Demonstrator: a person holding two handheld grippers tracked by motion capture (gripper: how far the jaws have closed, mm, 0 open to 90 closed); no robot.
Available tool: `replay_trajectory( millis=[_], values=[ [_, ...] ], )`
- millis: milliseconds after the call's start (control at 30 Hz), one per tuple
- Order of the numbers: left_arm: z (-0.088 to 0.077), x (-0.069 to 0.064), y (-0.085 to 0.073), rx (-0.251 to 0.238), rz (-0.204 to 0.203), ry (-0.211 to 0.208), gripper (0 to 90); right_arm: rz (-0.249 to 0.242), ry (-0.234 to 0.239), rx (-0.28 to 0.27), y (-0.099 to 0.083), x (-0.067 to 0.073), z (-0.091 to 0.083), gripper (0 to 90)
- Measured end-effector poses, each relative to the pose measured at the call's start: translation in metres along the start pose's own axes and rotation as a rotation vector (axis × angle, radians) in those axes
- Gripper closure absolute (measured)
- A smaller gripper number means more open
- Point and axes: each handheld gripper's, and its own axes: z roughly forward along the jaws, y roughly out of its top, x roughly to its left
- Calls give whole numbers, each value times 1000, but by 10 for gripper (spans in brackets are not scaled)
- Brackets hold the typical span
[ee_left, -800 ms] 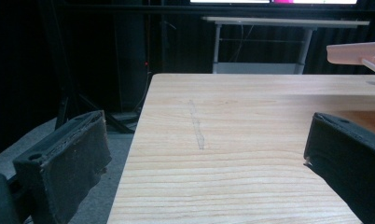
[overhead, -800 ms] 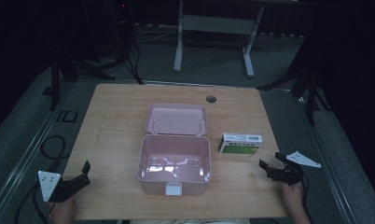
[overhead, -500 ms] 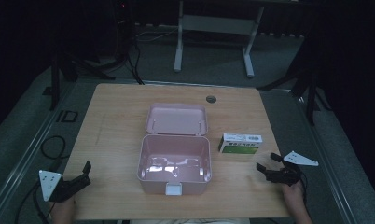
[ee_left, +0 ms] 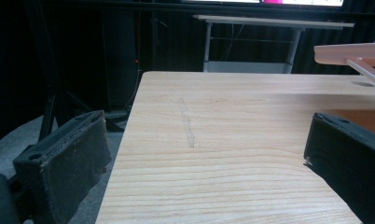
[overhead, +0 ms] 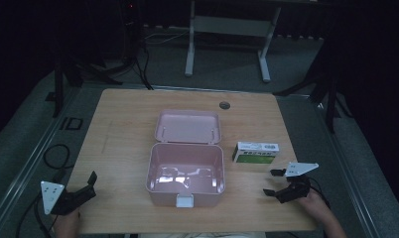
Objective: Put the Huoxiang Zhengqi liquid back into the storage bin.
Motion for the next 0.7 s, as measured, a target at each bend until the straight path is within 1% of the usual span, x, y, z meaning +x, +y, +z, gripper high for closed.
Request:
replay_trajectory(
  millis=[67,200,367,433,533,600,667,700],
  values=[
    [0,0,0,0,0,0,2,-43,33,61,5,2,2,133],
    [0,0,0,1,3,-3,2,-112,108,174,16,7,5,137],
    [0,0,0,1,2,-3,2,-200,150,335,27,15,9,139],
    [0,0,0,0,2,-3,3,-237,148,396,31,18,11,139],
    [0,0,0,0,1,-4,2,-286,141,464,39,21,13,139],
    [0,0,0,0,2,-4,2,-306,128,521,44,22,14,139],
    [0,0,0,1,2,-4,3,-337,114,583,50,24,16,139],
    [0,0,0,0,1,-4,2,-346,114,613,53,25,17,139]
  ],
)
